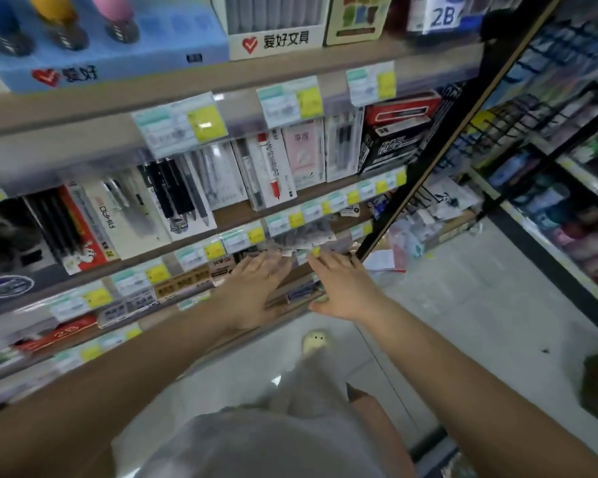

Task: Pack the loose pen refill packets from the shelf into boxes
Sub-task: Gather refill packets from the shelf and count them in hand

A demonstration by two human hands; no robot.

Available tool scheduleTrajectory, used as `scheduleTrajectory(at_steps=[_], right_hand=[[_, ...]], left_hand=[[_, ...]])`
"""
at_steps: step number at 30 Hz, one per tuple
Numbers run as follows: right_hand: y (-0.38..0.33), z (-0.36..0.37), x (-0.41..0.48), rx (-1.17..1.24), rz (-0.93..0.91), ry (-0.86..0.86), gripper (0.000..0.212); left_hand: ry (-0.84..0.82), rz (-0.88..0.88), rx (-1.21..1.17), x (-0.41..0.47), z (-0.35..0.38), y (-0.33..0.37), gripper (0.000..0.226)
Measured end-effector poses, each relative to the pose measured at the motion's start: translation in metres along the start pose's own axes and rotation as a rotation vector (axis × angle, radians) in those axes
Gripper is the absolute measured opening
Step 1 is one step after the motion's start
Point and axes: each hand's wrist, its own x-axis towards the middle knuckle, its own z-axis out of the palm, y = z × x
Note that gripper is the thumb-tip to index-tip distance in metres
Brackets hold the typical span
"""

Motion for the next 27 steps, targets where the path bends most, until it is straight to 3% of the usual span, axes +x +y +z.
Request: scheduleTrajectory(at_steps=[7, 14, 17, 23, 25, 27], right_hand=[[0.054, 0.015, 0.061, -0.035, -0.138, -0.105, 0.096], [0.097, 0.058, 0.125, -0.039, -0.237, -0.036, 0.088], [0.109, 0.083, 0.159, -0.089, -0.295, 0.093, 0.086], [0.109, 0.125, 0.196, -0.183, -0.424, 0.436, 0.098], [0.111, 0.134, 0.197, -0.229, -0.448, 0.503, 0.1], [0.113, 0.132, 0.188, -0.199, -0.449, 0.52, 0.1]], left_hand=[[-0.046, -0.106, 0.046, 0.042, 0.027, 0.0, 0.092], [-0.041, -0.194, 0.074, 0.092, 0.066, -0.008, 0.083], [0.094, -0.201, 0.037, 0.114, 0.095, -0.014, 0.083], [0.546, -0.196, 0.294, 0.137, 0.138, -0.005, 0.086], [0.6, -0.238, 0.346, 0.133, 0.154, 0.006, 0.086], [0.554, -0.32, 0.334, 0.128, 0.157, 0.013, 0.086]])
